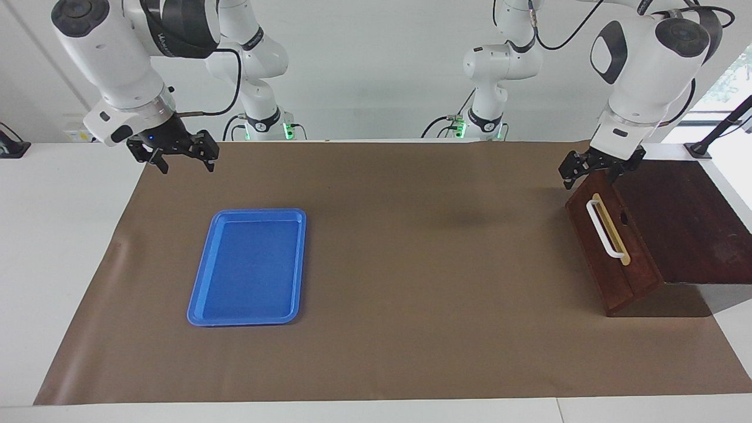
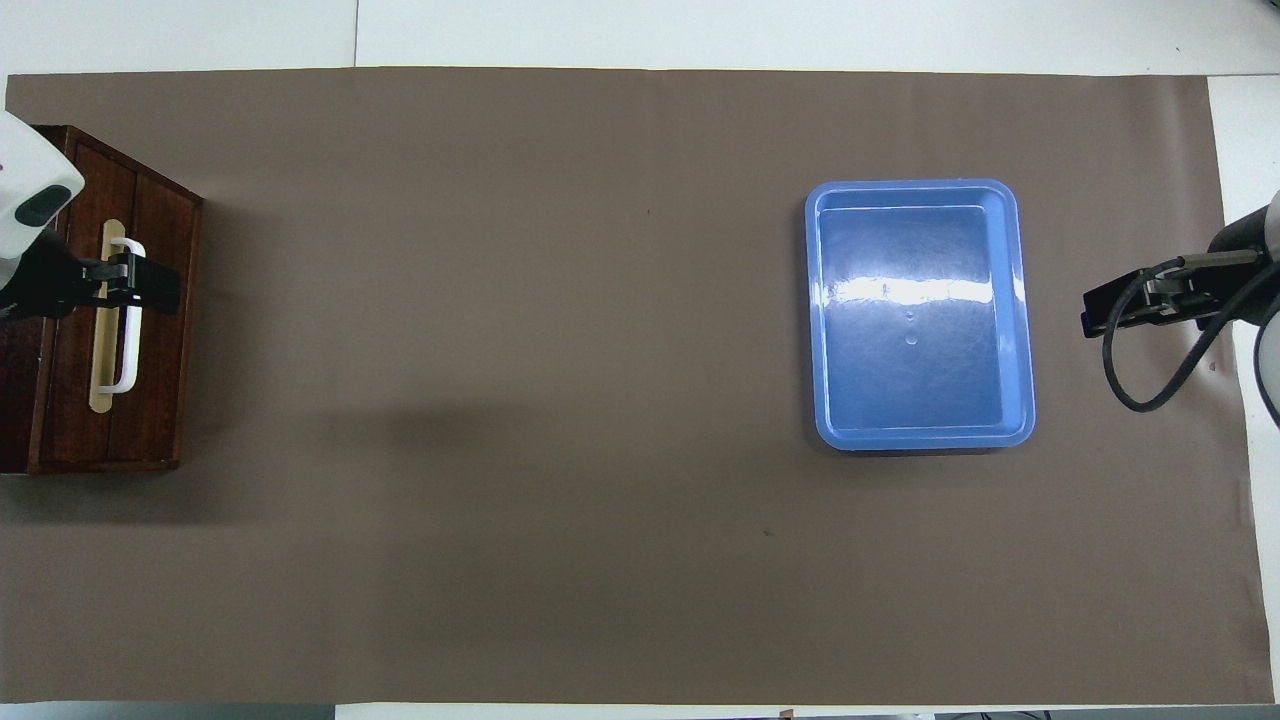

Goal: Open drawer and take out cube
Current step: 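Grasp the white drawer handle with the left gripper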

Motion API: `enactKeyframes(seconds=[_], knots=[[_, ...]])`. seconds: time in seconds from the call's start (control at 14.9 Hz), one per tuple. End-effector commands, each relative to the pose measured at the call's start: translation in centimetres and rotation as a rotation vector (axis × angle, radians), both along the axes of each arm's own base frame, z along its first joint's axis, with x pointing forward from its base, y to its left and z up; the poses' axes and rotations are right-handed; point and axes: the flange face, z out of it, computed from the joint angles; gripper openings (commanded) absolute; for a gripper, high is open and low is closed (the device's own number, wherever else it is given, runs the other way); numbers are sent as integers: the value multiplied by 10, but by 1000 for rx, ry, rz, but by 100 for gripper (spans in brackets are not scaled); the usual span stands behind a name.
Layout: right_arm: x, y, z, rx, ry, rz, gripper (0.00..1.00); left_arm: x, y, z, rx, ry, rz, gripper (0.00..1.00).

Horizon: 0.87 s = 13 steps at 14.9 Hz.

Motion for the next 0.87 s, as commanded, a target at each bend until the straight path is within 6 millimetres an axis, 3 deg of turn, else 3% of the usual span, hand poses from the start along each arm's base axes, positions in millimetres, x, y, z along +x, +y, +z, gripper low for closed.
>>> enactKeyframes(seconds=[0.0,0.2,0.34,0.54,0.8], knots=[[-5,-7,0,-11,8,2,100,11,-3,-31,76,-8,-50,100],[-4,-4,2,-12,-1,3,100,30,-3,-75,147,4,-92,100],[-1,5,3,0,-15,14,100,38,-3,-91,174,-3,-114,100],[6,7,6,1,-81,17,100,33,0,-119,190,-6,-143,100],[5,1,6,1,-73,25,100,34,2,-131,242,-15,-171,100]])
